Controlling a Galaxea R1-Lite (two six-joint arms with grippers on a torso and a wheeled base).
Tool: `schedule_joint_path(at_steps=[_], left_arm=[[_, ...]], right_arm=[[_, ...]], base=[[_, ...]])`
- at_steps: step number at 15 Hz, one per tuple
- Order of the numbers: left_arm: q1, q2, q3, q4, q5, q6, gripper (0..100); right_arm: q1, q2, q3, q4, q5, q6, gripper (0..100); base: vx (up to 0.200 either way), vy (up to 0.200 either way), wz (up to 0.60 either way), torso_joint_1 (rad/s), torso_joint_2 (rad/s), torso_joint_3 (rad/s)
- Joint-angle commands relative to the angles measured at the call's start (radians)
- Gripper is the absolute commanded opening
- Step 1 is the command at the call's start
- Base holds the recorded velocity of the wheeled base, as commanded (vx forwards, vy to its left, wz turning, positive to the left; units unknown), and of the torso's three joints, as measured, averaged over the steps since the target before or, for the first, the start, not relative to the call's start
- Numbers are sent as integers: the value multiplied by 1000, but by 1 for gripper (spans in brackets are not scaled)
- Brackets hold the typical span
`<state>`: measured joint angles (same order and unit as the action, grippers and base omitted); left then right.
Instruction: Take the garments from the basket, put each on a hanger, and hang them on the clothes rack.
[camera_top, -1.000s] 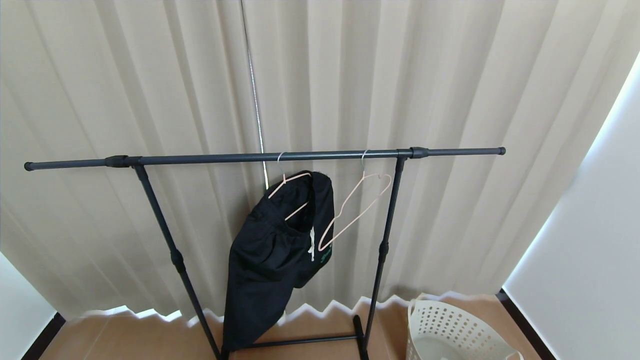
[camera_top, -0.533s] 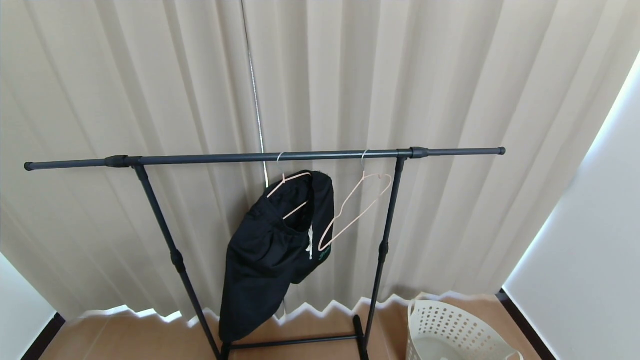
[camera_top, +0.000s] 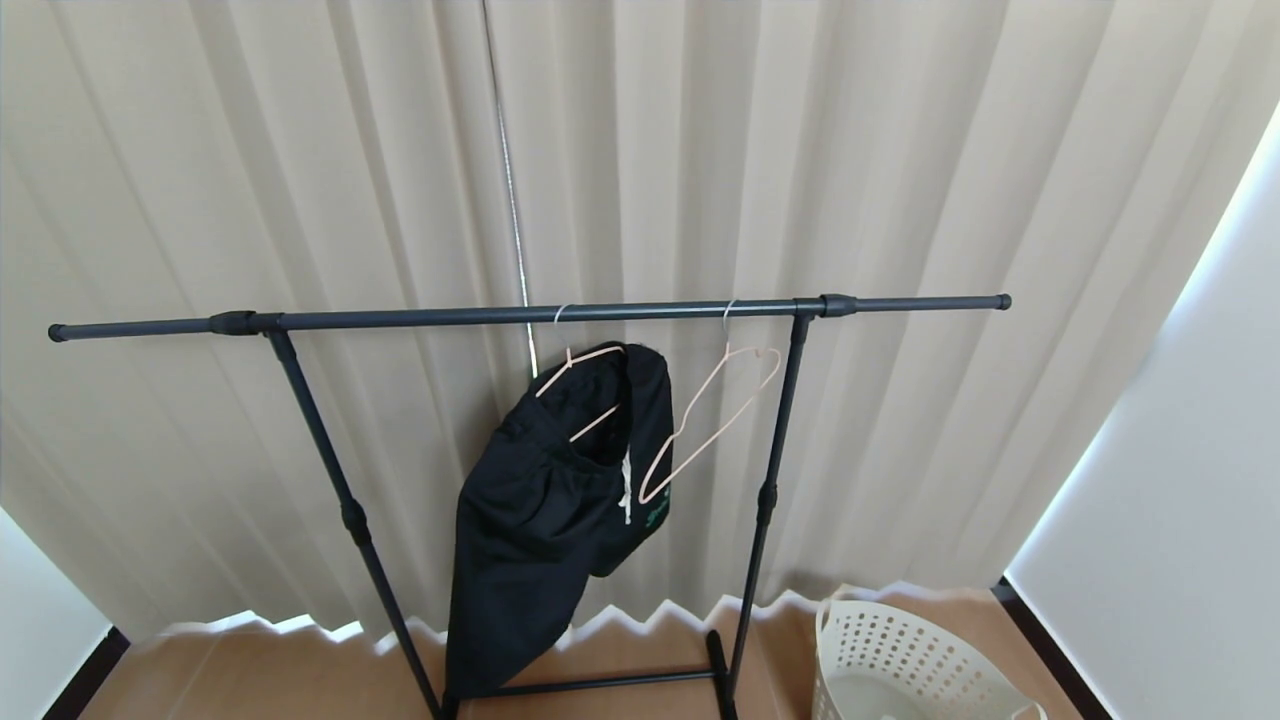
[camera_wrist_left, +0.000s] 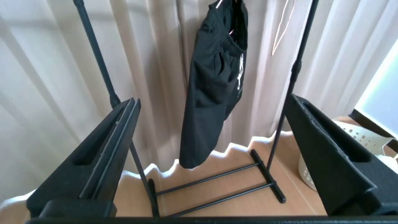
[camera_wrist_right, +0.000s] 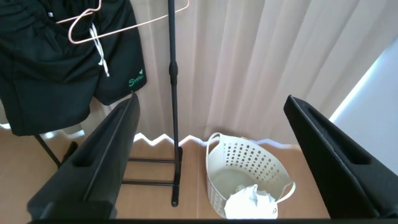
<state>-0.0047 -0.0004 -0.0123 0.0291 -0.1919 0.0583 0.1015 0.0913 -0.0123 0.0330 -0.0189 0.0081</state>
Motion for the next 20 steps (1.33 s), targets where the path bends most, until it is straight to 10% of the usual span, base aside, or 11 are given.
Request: schedule_joint_path(at_steps=[1,20], left_arm=[[0,0,0,2,0,-6,100],[0,0,-1,0,-3,-20,100]], right_arm=[[14,5,-1,1,4,0,100],[23,2,-1,-1,4,1,100]], base=[[0,0,0,0,0,0],[0,0,0,-103,233,127]])
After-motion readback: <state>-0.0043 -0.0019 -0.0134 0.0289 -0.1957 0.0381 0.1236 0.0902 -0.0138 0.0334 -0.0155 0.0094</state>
